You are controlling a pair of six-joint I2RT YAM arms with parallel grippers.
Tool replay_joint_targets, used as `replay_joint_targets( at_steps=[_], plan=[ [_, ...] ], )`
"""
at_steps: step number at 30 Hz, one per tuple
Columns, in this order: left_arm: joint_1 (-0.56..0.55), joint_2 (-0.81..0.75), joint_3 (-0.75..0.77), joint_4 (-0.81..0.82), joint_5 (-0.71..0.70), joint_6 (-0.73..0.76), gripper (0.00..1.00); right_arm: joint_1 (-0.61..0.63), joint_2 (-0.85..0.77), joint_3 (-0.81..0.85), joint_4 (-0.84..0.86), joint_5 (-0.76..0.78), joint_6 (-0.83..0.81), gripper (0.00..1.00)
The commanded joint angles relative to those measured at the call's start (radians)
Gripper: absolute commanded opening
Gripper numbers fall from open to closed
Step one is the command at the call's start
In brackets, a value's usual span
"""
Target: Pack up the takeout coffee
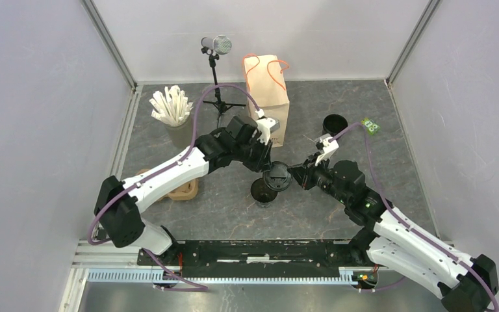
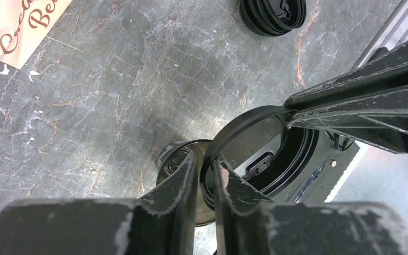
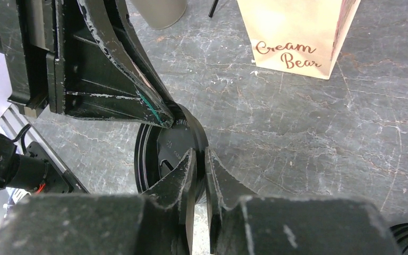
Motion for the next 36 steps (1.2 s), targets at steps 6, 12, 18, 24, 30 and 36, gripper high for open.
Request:
replay_joint_targets(
  at_steps=[6,12,18,24,30,36],
  plan=[
    [-0.004,-0.024,-0.021,0.023,0.006,-0.025,0.13,-0.004,-0.026,-0.013,0.102,-0.018,-0.024,0.4],
    [0.002,-0.109,-0.089,0.062,0.024,-0.116,0.14,-0.004,-0.115,-0.034,0.162,-0.014,-0.138,0.72],
    [0.078,-0.25,-0.202,0.139,0.132,-0.244,0.16,-0.004,-0.226,-0.133,0.34,-0.045,-0.296,0.87],
    [0.18,-0.376,-0.29,0.244,0.315,-0.378,0.19,-0.004,-0.293,-0.304,0.68,-0.191,-0.425,0.94],
    [0.194,-0.429,-0.325,0.33,0.424,-0.466,0.2,-0.003,-0.192,-0.353,0.945,-0.425,-0.474,0.96],
    [0.194,-0.446,-0.339,0.402,0.48,-0.539,0.21,0.006,-0.103,-0.426,1.387,-0.635,-0.383,0.98]
  ],
)
